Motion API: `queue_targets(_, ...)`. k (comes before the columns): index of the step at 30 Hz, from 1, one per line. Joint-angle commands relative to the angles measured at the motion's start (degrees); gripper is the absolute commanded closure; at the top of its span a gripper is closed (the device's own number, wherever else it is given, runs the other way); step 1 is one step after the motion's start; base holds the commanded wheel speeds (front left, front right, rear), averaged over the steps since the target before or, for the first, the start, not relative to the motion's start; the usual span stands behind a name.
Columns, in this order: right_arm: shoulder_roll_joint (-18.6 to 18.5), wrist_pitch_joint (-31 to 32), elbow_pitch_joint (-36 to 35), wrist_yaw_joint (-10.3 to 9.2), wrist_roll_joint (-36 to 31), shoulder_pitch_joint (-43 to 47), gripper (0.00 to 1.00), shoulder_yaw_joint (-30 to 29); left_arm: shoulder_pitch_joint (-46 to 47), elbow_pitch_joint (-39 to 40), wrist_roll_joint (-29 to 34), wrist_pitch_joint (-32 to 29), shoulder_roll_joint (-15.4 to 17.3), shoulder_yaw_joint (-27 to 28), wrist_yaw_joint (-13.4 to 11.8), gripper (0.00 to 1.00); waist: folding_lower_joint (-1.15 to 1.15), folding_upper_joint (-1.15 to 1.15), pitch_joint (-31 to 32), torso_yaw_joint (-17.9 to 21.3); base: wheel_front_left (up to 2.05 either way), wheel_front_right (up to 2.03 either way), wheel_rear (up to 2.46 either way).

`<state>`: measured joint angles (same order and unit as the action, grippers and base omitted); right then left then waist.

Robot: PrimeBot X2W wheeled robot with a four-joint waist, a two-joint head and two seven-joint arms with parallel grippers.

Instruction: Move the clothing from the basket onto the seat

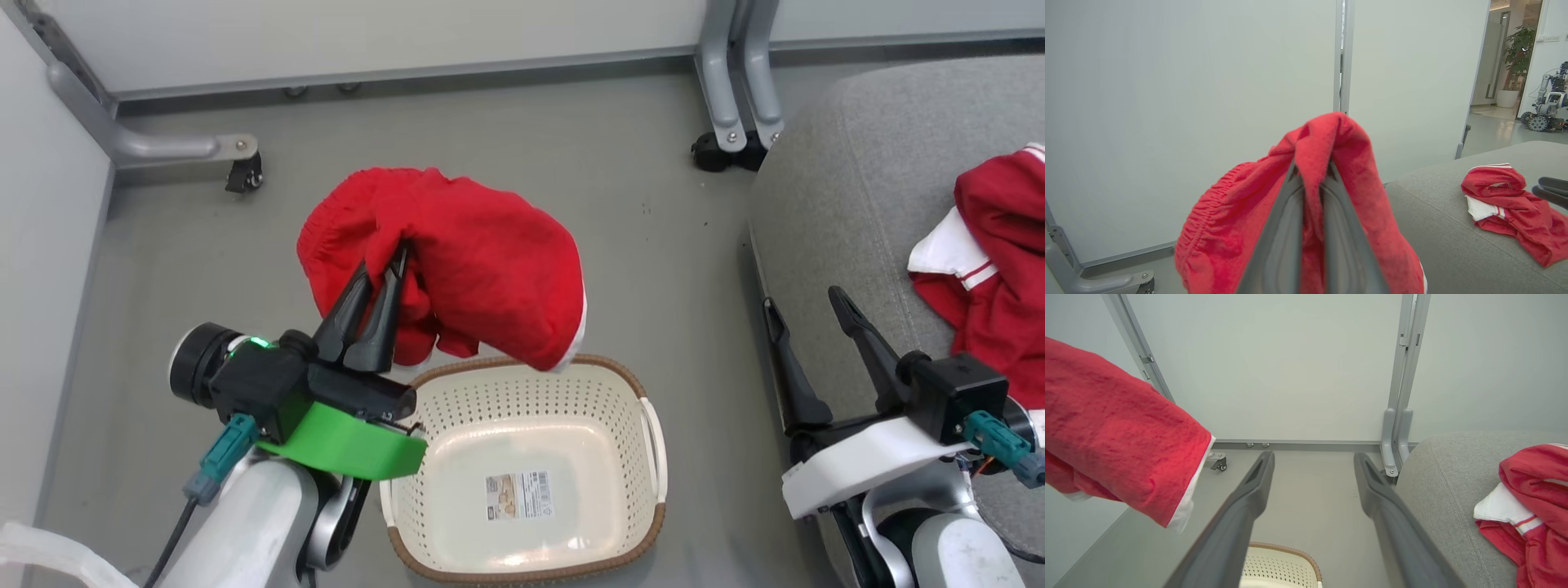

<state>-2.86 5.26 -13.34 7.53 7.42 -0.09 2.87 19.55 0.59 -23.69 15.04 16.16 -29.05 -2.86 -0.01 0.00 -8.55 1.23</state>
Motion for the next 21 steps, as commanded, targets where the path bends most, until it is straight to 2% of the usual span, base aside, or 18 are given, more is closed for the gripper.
queue_targets(1, -0.1, 0.3, -0.1, -0.08, 0.5, 1.1, 0.0, 0.2, -1.7, 0.4, 0.5, 0.2, 0.1, 0.2, 0.2, 1.0, 0.01, 0.0, 3.4, 0.4, 0.0, 0.0, 0.0)
queue_targets(9, -0.6, 1.9, -0.8, -0.08, 2.1, 5.5, 0.0, 1.0, -8.4, 2.7, -0.8, -0.2, 0.7, -1.0, -0.8, 1.0, 0.01, 0.0, 9.3, 1.3, 0.0, 0.0, 0.0)
queue_targets(21, -0.4, 2.4, -0.8, -0.08, 2.9, 6.7, 0.0, 1.3, -9.9, 4.6, -1.5, -1.2, 1.1, -1.4, -1.7, 1.0, 0.01, 0.0, 10.6, 1.2, 0.0, 0.0, 0.0)
